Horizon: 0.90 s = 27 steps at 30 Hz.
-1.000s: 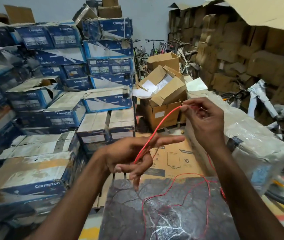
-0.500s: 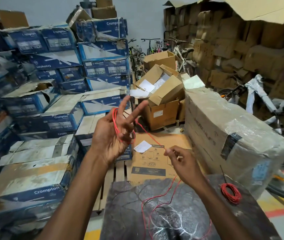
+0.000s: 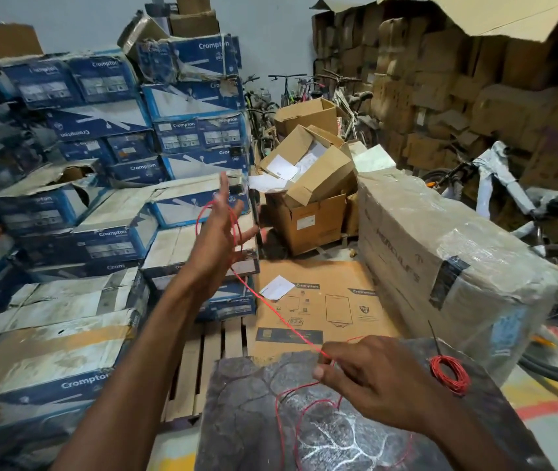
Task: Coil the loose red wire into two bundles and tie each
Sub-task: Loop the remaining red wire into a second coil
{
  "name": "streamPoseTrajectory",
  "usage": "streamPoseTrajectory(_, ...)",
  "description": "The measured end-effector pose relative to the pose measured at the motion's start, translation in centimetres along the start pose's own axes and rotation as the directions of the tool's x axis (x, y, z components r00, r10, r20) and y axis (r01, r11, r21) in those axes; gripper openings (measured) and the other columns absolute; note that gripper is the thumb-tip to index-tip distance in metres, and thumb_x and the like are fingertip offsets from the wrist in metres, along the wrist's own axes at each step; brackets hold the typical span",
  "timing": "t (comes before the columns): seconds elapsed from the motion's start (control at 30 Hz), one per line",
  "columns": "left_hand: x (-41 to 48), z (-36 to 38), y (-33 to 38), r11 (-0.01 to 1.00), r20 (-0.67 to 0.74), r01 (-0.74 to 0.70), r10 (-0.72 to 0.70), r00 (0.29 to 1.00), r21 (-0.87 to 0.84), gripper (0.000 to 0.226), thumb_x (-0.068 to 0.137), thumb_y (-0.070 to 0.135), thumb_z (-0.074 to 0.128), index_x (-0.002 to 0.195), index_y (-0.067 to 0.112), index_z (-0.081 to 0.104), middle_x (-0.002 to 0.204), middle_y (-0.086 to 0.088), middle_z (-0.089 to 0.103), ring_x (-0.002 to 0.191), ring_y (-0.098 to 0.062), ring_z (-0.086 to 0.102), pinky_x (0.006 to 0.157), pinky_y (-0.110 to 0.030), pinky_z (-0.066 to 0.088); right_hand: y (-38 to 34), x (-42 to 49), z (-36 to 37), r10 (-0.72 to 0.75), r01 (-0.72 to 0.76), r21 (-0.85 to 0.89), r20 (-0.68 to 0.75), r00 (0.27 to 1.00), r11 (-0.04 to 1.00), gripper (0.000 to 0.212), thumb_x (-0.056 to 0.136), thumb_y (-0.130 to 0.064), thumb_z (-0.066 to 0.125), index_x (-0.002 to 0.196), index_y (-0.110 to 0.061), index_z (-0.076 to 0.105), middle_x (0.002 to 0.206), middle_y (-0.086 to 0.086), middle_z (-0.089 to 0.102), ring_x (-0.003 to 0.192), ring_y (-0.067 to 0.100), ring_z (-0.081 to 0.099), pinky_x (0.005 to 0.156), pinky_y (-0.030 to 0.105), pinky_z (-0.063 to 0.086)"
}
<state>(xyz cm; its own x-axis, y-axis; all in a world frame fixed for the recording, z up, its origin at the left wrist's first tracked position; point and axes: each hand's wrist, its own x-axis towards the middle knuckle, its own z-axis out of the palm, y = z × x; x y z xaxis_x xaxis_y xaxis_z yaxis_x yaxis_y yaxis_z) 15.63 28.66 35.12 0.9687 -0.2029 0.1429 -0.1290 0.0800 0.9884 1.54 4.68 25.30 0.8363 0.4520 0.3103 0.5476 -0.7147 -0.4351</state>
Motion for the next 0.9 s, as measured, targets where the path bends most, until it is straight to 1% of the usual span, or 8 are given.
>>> streamPoseTrajectory(0.13, -1.5, 0.4, -2.7, 0.899, 0.269, -0.055, -0.071, 0.961, 0.434, 0.061, 0.092, 0.073, 0.021, 0.147, 0.068, -0.005, 0.167, -0.003, 0.023, 0.125, -0.028, 0.062, 0.082, -0.021, 0.059, 0.1, 1.5, -3.8, -0.019, 0.058, 0.169, -0.224, 0.974, 0.984, 0.032, 0.105, -0.046, 0.044, 0.092, -0.027, 0.066, 0.063, -0.007, 0.055, 0.055, 0.007, 0.051, 0.051, 0.032, 0.042)
streamPoseTrajectory(0.2, -2.9, 0.5, -3.4, 0.874, 0.400, -0.012, -0.210, 0.892, 0.486, 0.064, 0.092, 0.076, 0.028, 0.148, 0.067, -0.002, 0.158, 0.000, 0.045, 0.104, -0.027, 0.073, 0.075, -0.023, 0.061, 0.7, 2.8, -5.2, 0.040, 0.065, 0.308, -0.322, 0.946, 0.949, 0.026, 0.102, -0.043, 0.050, 0.099, -0.027, 0.071, 0.081, -0.007, 0.066, 0.068, 0.014, 0.060, 0.058, 0.037, 0.048)
streamPoseTrajectory(0.33, -5.0, 1.2, -2.4, 0.890, 0.667, 0.254, -0.452, 0.591, 0.378, 0.049, 0.106, 0.054, 0.021, 0.155, 0.052, 0.020, 0.104, -0.020, 0.076, 0.038, -0.016, 0.058, 0.070, -0.037, 0.063, 1.9, 5.8, -6.2, 0.133, 0.100, 0.432, -0.477, 0.869, 0.896, 0.009, 0.093, -0.023, 0.074, 0.100, -0.026, 0.069, 0.094, -0.008, 0.068, 0.083, 0.009, 0.065, 0.069, 0.023, 0.052)
streamPoseTrajectory(0.47, -6.3, 1.4, -1.4, 0.771, 0.903, 0.637, -0.264, 0.340, -0.014, 0.058, 0.106, 0.042, 0.010, 0.161, 0.028, 0.020, 0.065, -0.022, 0.070, 0.027, -0.024, 0.043, 0.050, -0.029, 0.061, 2.6, 8.2, -4.7, 0.225, 0.100, 0.523, -0.522, 0.823, 0.847, 0.010, 0.093, -0.018, 0.073, 0.098, -0.026, 0.069, 0.097, 0.004, 0.068, 0.085, 0.005, 0.064, 0.072, 0.023, 0.051)
streamPoseTrajectory(0.57, -6.6, 1.5, -1.3, 0.694, 0.908, 0.656, -0.009, 0.420, -0.297, 0.060, 0.104, 0.045, 0.005, 0.162, 0.029, 0.008, 0.068, -0.019, 0.072, 0.018, -0.027, 0.022, 0.049, -0.037, 0.062, 3.1, 8.9, -2.1, 0.277, 0.016, 0.557, -0.438, 0.855, 0.830, 0.009, 0.099, -0.019, 0.065, 0.100, -0.026, 0.070, 0.099, -0.003, 0.071, 0.090, 0.009, 0.066, 0.073, 0.028, 0.053)
streamPoseTrajectory(0.63, -6.5, 1.6, -1.1, 0.625, 0.863, 0.636, 0.128, 0.488, -0.453, 0.060, 0.104, 0.048, 0.004, 0.162, 0.034, 0.005, 0.097, -0.027, 0.074, 0.022, -0.025, 0.038, 0.044, -0.037, 0.060, 3.0, 8.9, 0.0, 0.305, -0.042, 0.589, -0.355, 0.884, 0.807, 0.014, 0.102, -0.020, 0.060, 0.098, -0.030, 0.070, 0.096, -0.010, 0.071, 0.091, 0.007, 0.066, 0.075, 0.033, 0.054)
streamPoseTrajectory(0.73, -6.1, 1.4, -0.5, 0.571, 0.810, 0.595, 0.247, 0.532, -0.565, 0.060, 0.103, 0.055, 0.005, 0.161, 0.040, 0.006, 0.147, -0.028, 0.050, 0.086, -0.038, 0.076, 0.053, -0.048, 0.062, 3.0, 8.0, 3.3, 0.292, -0.094, 0.600, -0.242, 0.925, 0.795, 0.019, 0.106, -0.026, 0.055, 0.093, -0.029, 0.069, 0.079, -0.005, 0.064, 0.077, 0.013, 0.062, 0.066, 0.041, 0.050)
streamPoseTrajectory(0.9, -4.4, 0.9, -0.2, 0.545, 0.646, 0.455, 0.225, 0.729, -0.704, 0.055, 0.105, 0.058, 0.008, 0.159, 0.047, 0.009, 0.169, -0.020, 0.002, 0.141, -0.048, 0.041, 0.078, -0.060, 0.060, 1.3, 4.7, 7.6, 0.291, -0.163, 0.672, -0.082, 0.953, 0.722, 0.031, 0.107, -0.039, 0.048, 0.089, -0.022, 0.066, 0.057, -0.004, 0.051, 0.056, 0.010, 0.050, 0.059, 0.032, 0.041)
